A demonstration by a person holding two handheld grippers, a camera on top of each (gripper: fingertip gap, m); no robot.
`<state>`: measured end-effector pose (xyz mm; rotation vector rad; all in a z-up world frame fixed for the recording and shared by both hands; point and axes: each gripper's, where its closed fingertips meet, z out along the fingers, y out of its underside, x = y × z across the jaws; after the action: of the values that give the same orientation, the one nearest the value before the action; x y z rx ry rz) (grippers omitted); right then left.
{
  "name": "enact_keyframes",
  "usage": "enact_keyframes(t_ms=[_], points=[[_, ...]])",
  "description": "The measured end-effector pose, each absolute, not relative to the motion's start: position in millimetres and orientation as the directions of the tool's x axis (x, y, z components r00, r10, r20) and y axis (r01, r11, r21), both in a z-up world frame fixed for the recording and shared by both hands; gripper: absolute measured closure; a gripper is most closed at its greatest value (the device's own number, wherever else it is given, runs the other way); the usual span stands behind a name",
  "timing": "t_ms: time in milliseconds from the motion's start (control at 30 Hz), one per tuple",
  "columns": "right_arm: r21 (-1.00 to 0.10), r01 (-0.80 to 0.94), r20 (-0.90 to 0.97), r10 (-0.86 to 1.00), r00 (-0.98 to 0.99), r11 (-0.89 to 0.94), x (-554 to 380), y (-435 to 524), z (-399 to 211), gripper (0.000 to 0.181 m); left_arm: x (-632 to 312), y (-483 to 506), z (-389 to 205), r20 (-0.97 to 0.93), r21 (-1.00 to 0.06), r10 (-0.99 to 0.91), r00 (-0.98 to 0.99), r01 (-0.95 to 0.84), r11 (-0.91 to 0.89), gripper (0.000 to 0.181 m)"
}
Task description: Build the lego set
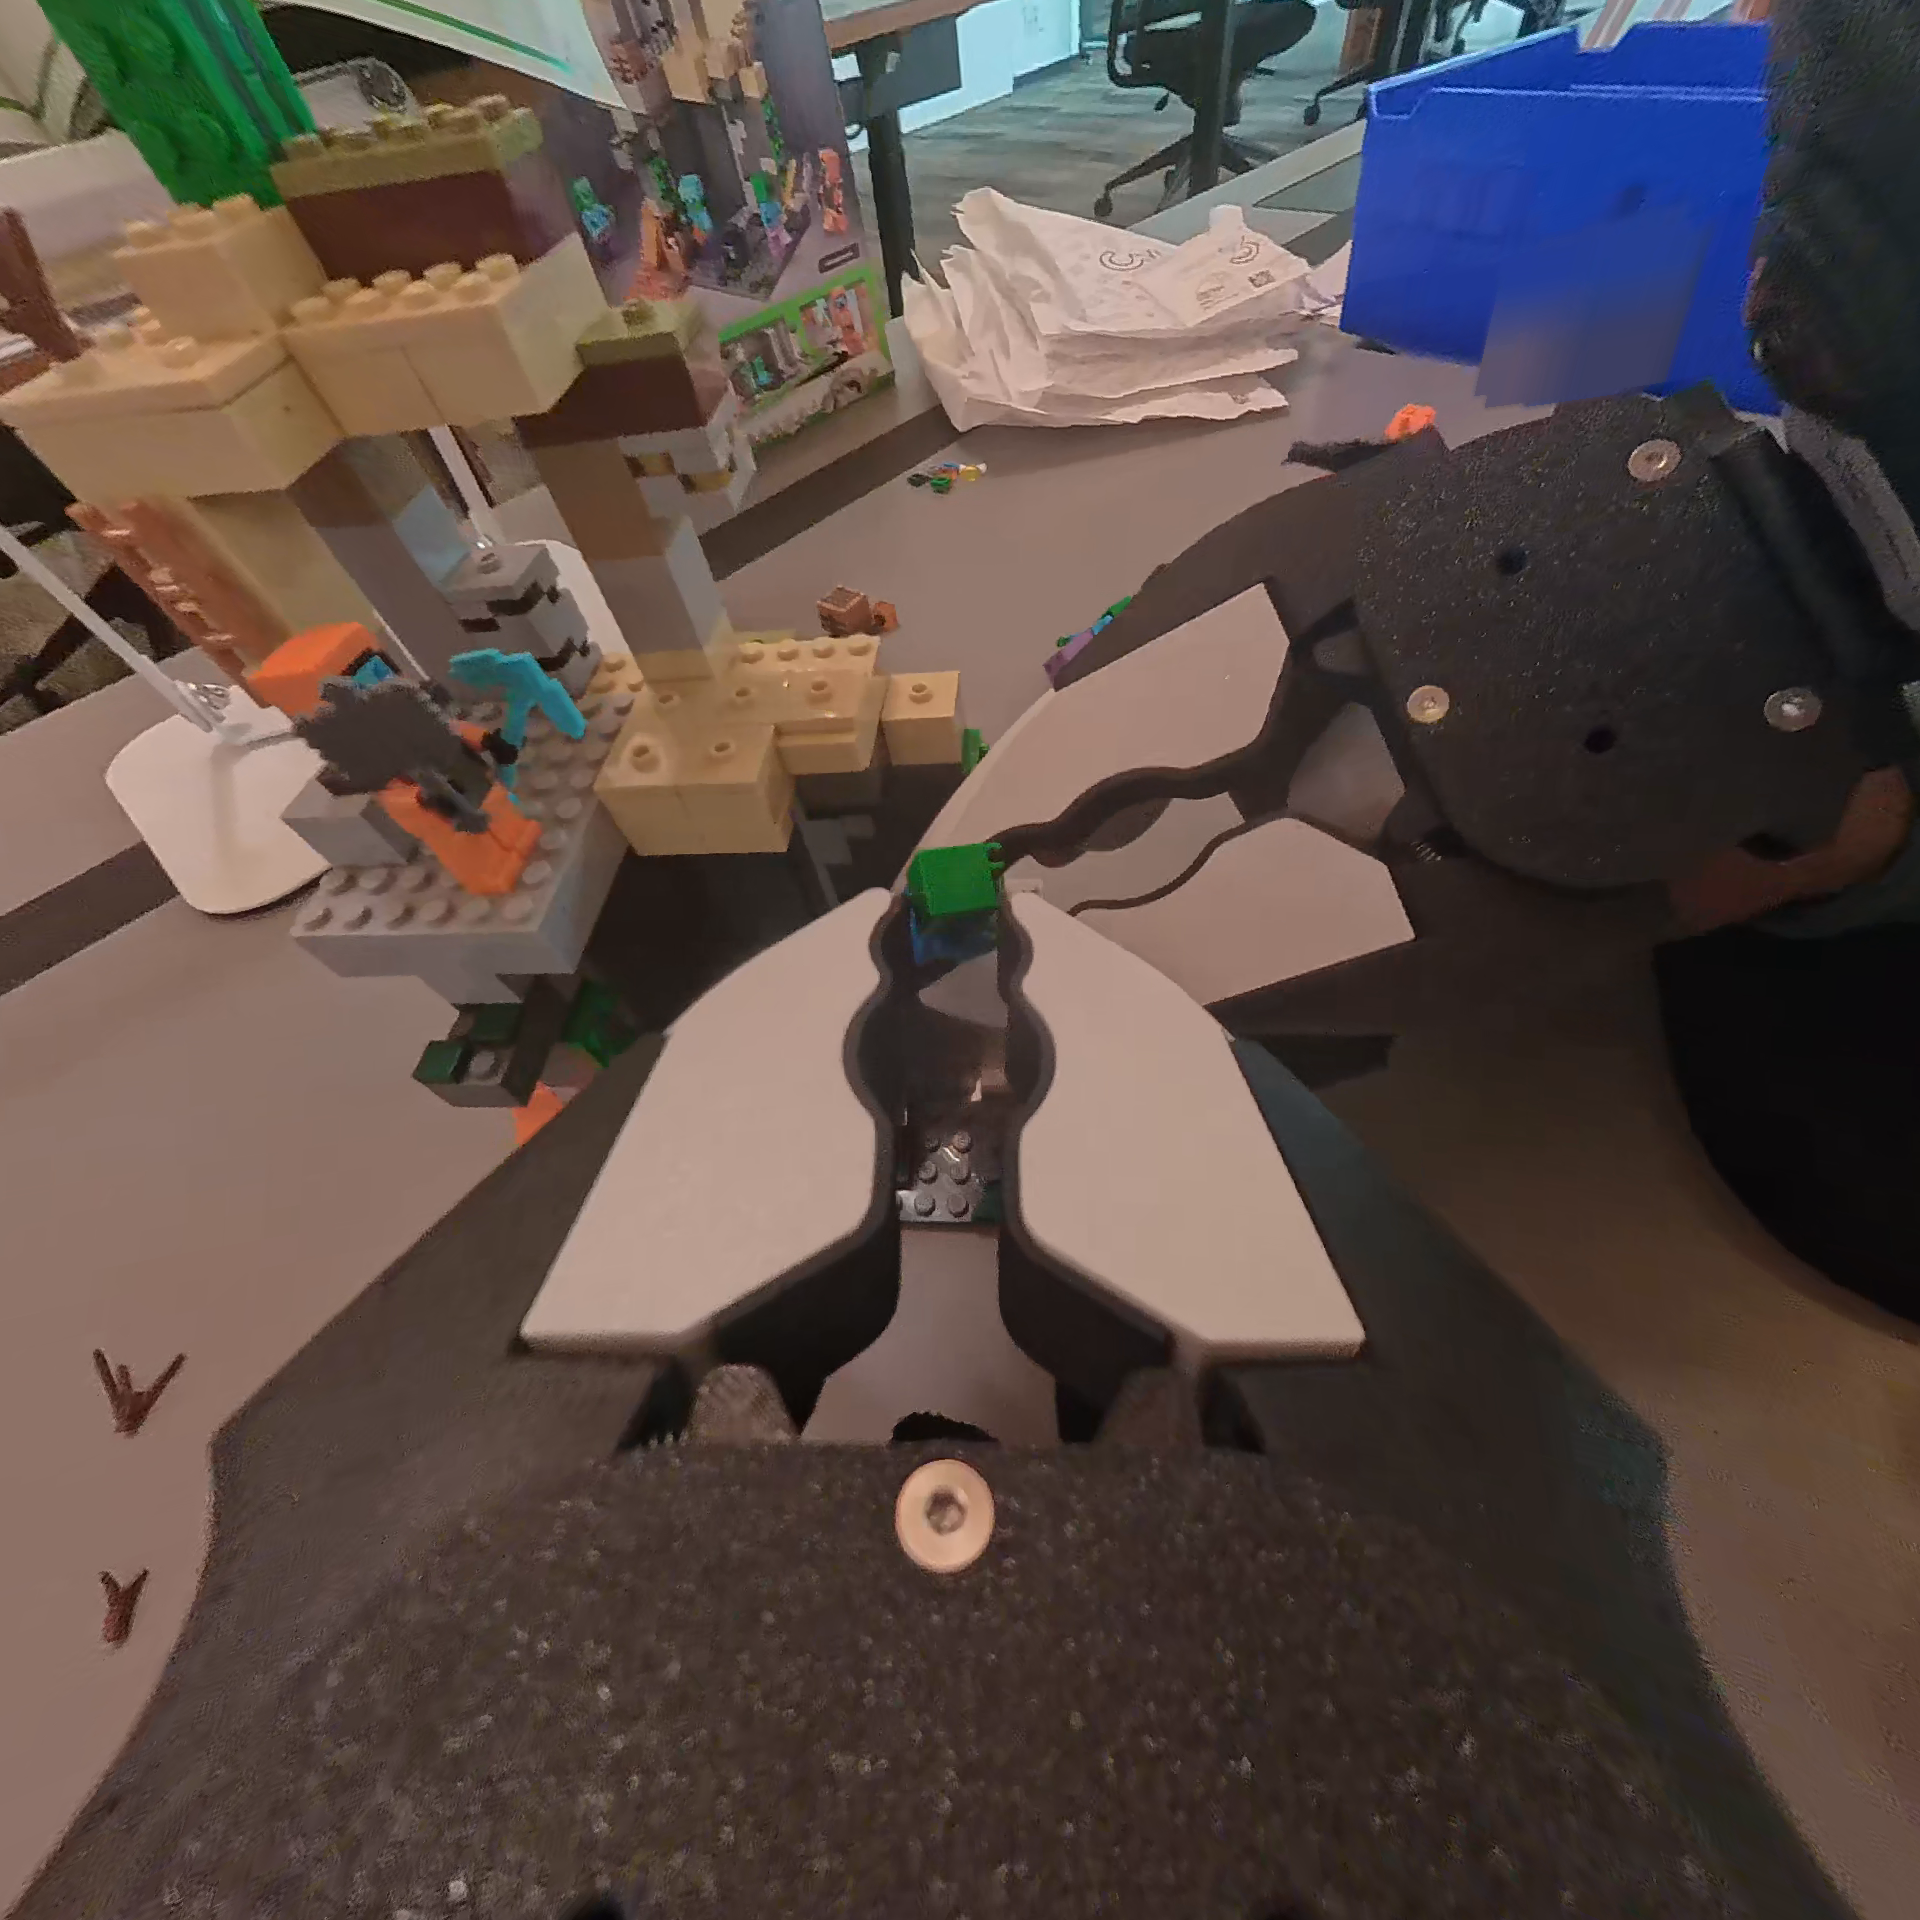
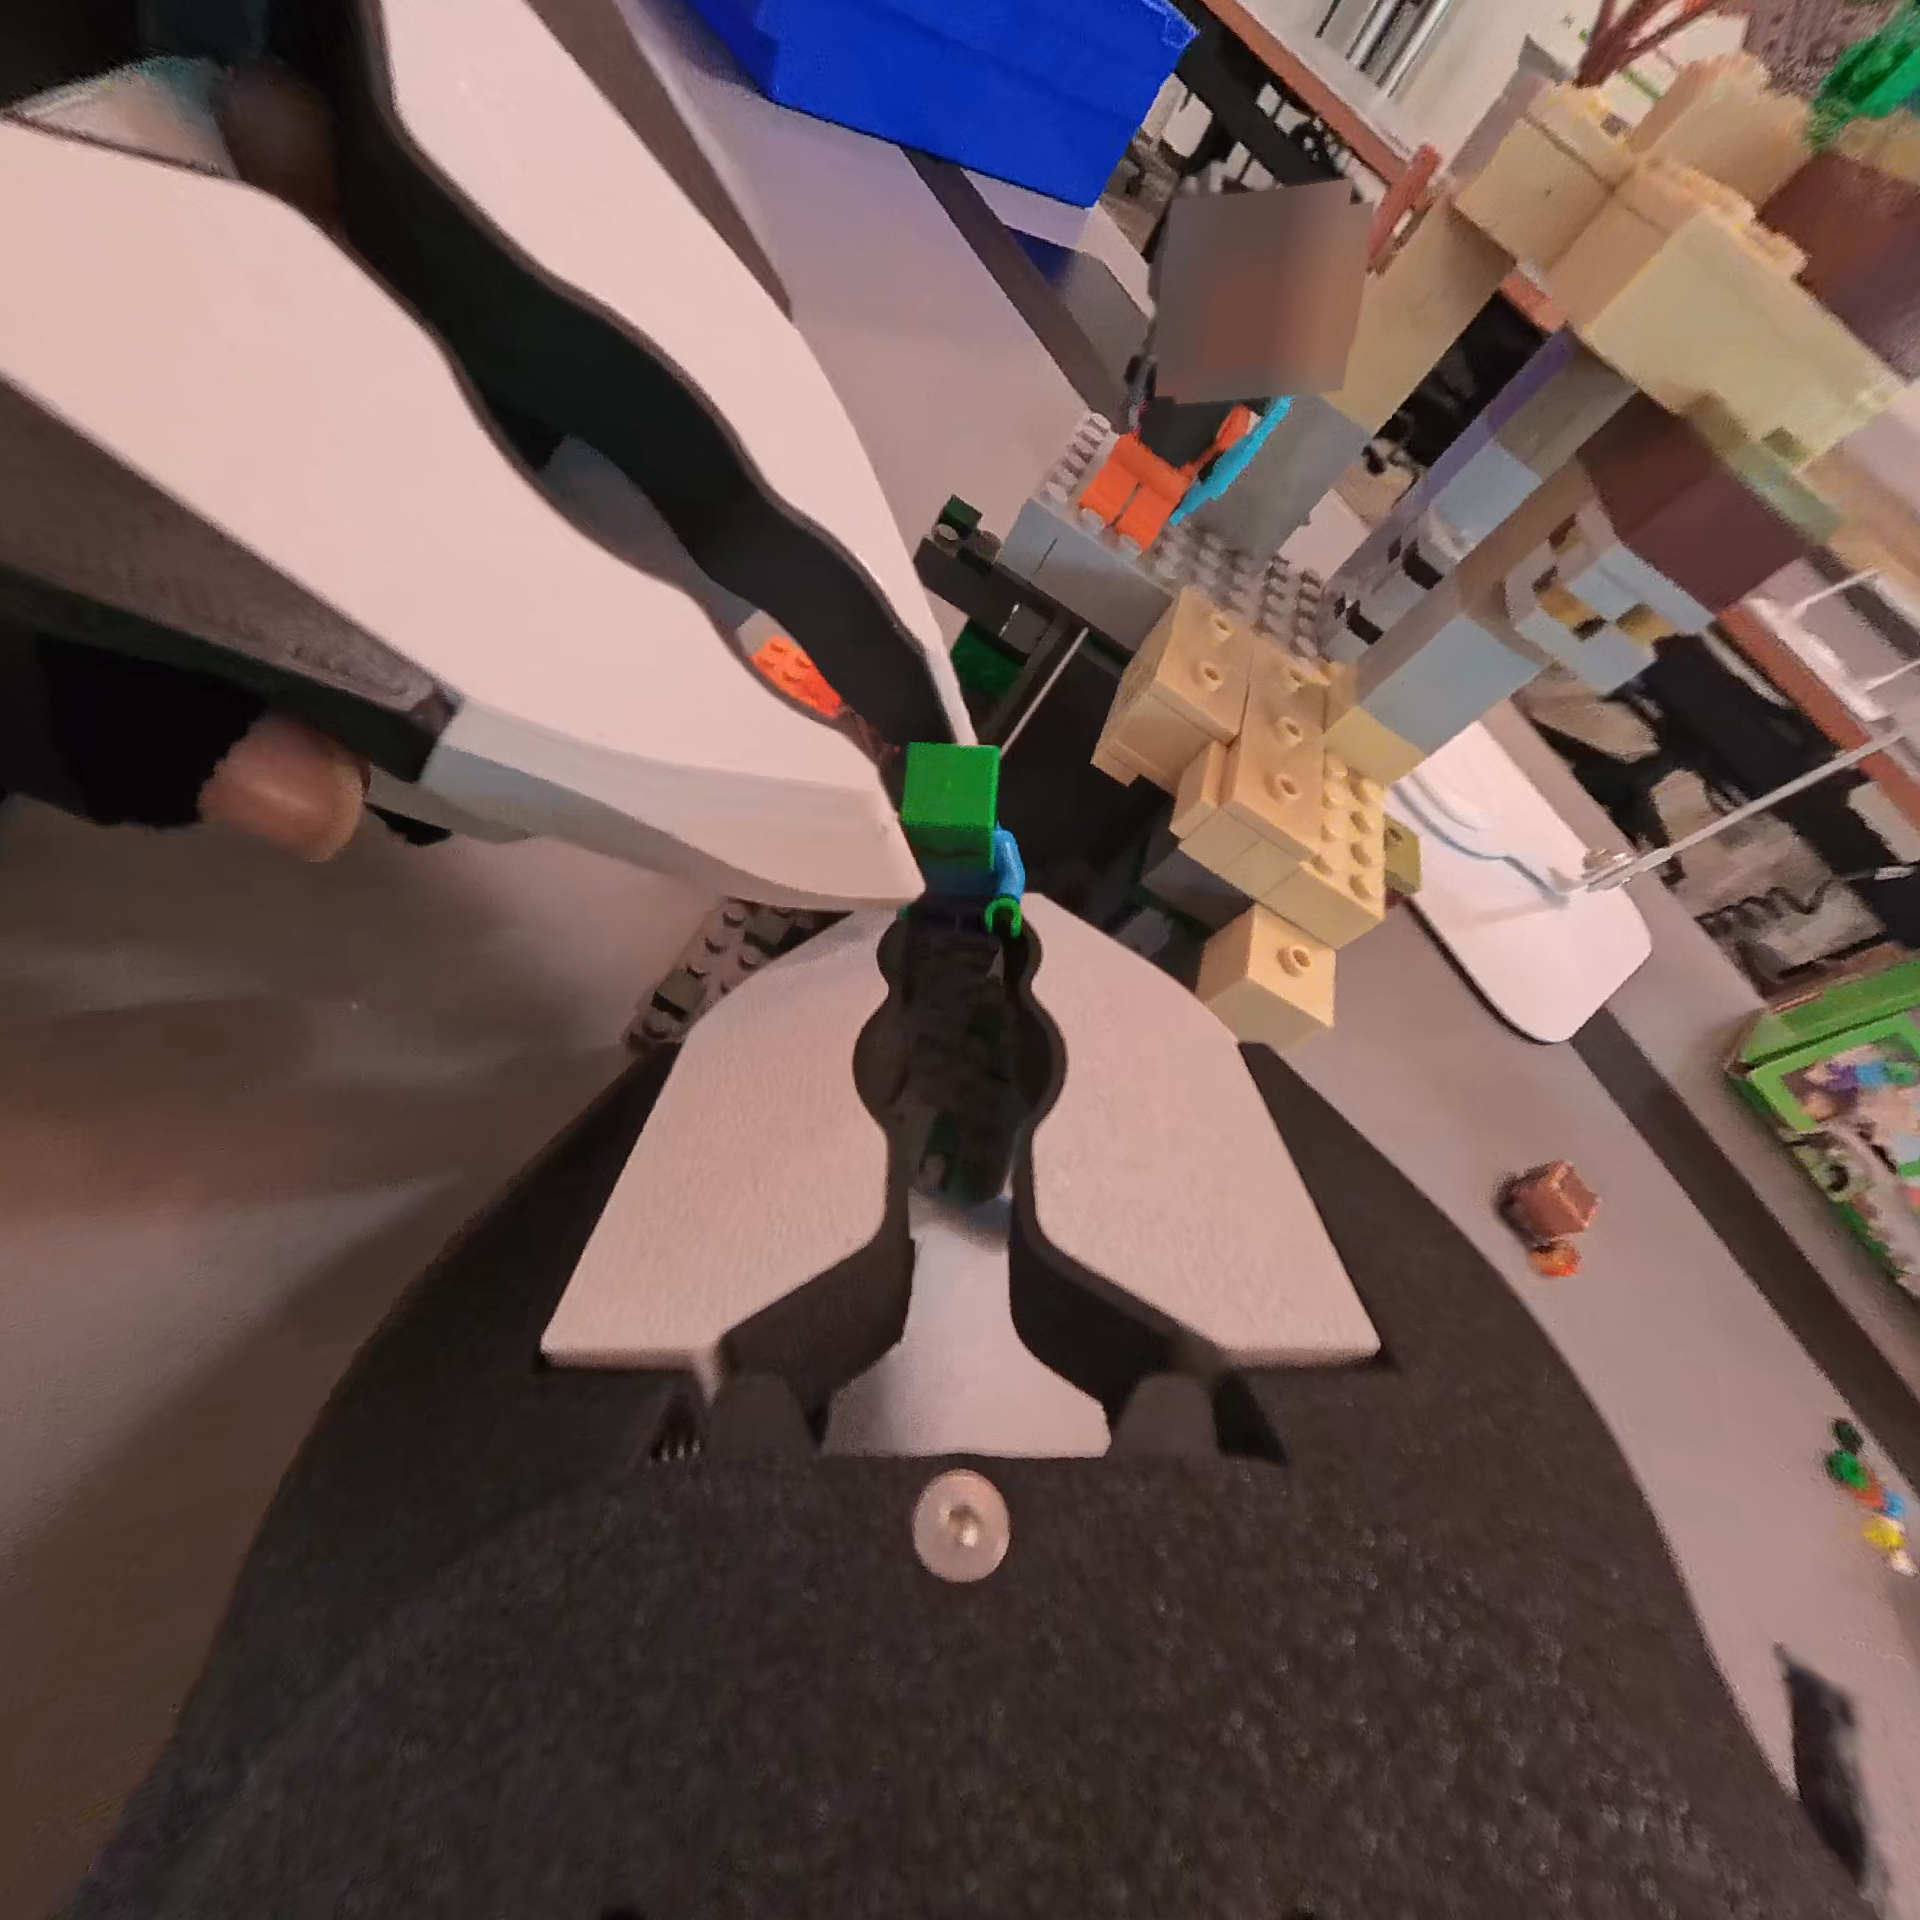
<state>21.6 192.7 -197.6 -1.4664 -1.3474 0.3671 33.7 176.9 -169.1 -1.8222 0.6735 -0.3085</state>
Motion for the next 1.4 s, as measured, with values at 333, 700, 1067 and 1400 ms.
enact_keyframes(t_ms=[333, 700, 1067, 1400], points=[[-0.865, 0.492, 0.285, 0.901, 0.327, 0.096, 19.5, 187.9, -199.4, 0.166, 36.9, 172.7, -171.0, -0.061, -0.944, -0.556, 0.829, -0.228, -0.237, 0.163], [-0.875, 0.476, 0.263, 0.914, 0.308, 0.092, 20.0, 183.5, -199.2, 0.166, 29.1, 171.7, -166.9, -0.097, -0.943, -0.537, 0.838, -0.25, -0.219, 0.163], [-0.888, 0.438, 0.297, 0.904, 0.309, 0.142, 22.3, 182.6, -190.5, 0.166, 23.6, 171.9, -160.5, 0.126, -0.953, -0.567, 0.814, -0.06, -0.298, 0.169], [-0.884, 0.434, 0.31, 0.911, 0.27, 0.172, 23.2, 181.2, -193.9, 0.147, 15.8, 169.7, -155.5, 0.193, -0.945, -0.607, 0.77, -0.021, -0.327, 0.169]])
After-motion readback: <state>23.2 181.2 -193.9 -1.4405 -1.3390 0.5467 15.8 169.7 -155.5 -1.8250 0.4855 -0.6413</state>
